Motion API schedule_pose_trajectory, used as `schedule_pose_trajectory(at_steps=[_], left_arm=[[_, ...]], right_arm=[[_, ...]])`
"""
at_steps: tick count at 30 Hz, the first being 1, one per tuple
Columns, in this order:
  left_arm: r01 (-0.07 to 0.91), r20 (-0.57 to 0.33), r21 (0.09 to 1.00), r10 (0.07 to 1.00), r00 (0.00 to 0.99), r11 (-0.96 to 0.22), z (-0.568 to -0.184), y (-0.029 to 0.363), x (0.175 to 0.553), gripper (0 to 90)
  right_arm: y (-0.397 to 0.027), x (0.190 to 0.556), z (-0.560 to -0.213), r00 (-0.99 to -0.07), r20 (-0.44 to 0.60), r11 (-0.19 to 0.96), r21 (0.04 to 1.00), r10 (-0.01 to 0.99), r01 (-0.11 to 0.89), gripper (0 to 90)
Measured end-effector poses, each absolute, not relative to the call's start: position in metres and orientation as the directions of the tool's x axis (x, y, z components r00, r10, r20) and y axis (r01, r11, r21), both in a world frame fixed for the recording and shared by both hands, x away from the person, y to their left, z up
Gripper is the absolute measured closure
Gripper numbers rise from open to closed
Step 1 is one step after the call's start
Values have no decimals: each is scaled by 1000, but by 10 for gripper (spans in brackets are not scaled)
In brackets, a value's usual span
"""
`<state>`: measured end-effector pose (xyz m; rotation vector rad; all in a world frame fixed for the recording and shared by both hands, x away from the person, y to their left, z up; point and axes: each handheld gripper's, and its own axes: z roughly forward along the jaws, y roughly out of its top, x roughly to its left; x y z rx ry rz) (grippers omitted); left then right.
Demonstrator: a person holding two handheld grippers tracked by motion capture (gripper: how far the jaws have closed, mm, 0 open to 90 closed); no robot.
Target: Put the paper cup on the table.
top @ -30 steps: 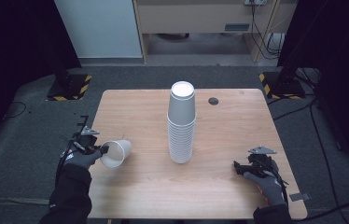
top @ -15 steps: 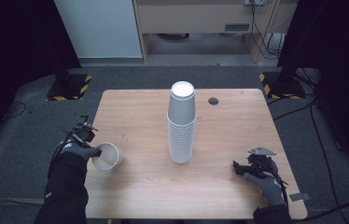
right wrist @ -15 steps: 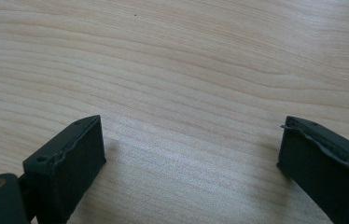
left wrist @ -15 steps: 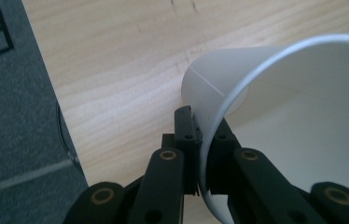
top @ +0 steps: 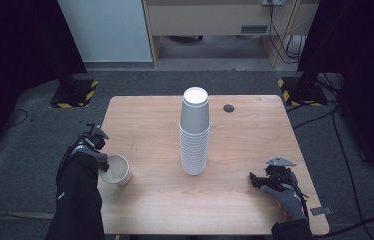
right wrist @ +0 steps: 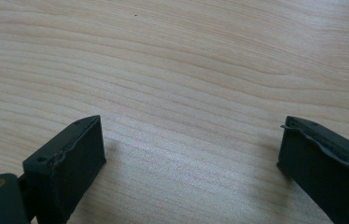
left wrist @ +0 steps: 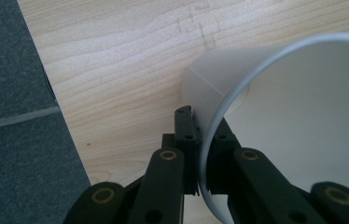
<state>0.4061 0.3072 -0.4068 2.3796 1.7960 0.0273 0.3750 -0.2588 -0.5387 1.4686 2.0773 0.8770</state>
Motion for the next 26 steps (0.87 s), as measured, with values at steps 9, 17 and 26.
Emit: schedule_pose_trajectory(at_steps=[9, 17, 26], left_arm=[[958, -101, 157, 961, 257, -240, -414, 309, 406, 785], [924, -94, 300, 957, 275, -236, -414, 317, 401, 653], [713, -96, 691, 963, 252, -118, -407, 331, 373, 475]], right_arm=[[-259, 375, -539, -335, 2, 233, 716, 942, 658, 71], [-259, 375, -539, -335, 2, 233, 716, 942, 658, 71], [-259, 375, -539, -334, 1, 232, 716, 942, 658, 70]])
